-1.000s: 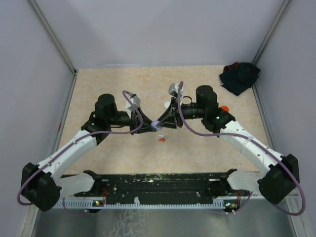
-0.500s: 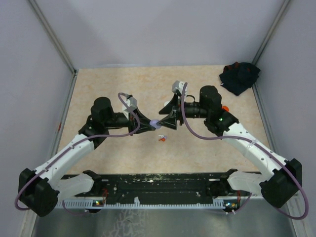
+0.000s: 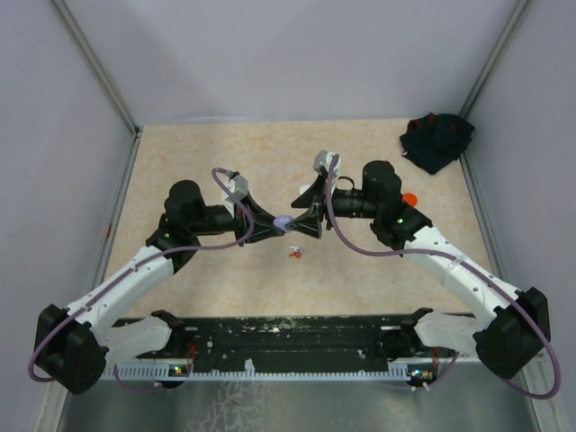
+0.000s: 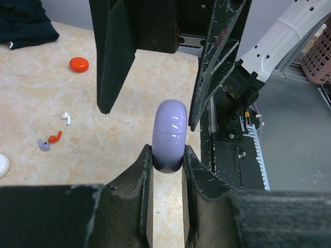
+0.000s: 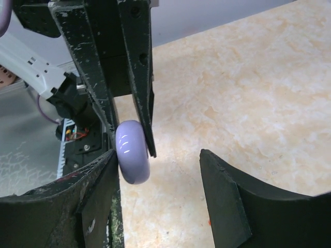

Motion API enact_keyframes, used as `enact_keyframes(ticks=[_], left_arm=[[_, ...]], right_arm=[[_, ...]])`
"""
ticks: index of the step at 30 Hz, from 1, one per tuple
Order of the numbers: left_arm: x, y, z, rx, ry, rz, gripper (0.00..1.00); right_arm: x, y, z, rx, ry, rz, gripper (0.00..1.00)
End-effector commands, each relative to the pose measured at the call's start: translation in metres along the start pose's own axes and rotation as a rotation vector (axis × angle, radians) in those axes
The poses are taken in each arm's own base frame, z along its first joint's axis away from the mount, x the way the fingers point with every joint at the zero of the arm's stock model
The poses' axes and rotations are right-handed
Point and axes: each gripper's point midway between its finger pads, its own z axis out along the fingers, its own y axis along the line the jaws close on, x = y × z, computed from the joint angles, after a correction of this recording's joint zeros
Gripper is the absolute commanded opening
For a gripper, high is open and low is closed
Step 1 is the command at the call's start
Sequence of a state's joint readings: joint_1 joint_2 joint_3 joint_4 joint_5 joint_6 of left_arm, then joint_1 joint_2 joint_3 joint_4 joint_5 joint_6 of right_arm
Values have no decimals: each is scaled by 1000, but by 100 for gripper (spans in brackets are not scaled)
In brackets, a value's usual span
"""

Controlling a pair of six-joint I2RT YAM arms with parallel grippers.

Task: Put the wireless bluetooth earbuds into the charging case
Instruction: Open the charging case.

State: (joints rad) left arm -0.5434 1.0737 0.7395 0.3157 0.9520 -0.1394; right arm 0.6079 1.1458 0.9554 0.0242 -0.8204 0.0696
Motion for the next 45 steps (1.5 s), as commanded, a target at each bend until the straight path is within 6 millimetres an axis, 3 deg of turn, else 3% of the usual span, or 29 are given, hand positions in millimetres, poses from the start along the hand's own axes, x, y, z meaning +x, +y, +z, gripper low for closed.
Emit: enact_keyframes(ticks=[1, 20, 23, 28, 31, 38, 45], left_arm=[[-5, -9, 2, 59, -8, 31, 1], [2, -14, 2, 118, 31, 50, 1], [5, -11, 2, 104, 35, 62, 1], [7, 18, 1, -62, 31, 80, 1], [6, 24, -2, -116, 9, 104, 0], [0, 16, -7, -116, -73, 164, 0], [-5, 5, -9, -78, -108, 205, 0]], right_arm=[[-17, -6, 0, 57, -63, -85, 64], [-31, -31, -18, 264, -98, -133, 62], [-33, -28, -18, 251, -104, -129, 62], [-45, -20, -24, 252, -112, -123, 62], [-39, -20, -26, 259, -84, -104, 62], [-31, -5, -18, 148, -98, -80, 60], [-27, -4, -13, 115, -94, -116, 50]])
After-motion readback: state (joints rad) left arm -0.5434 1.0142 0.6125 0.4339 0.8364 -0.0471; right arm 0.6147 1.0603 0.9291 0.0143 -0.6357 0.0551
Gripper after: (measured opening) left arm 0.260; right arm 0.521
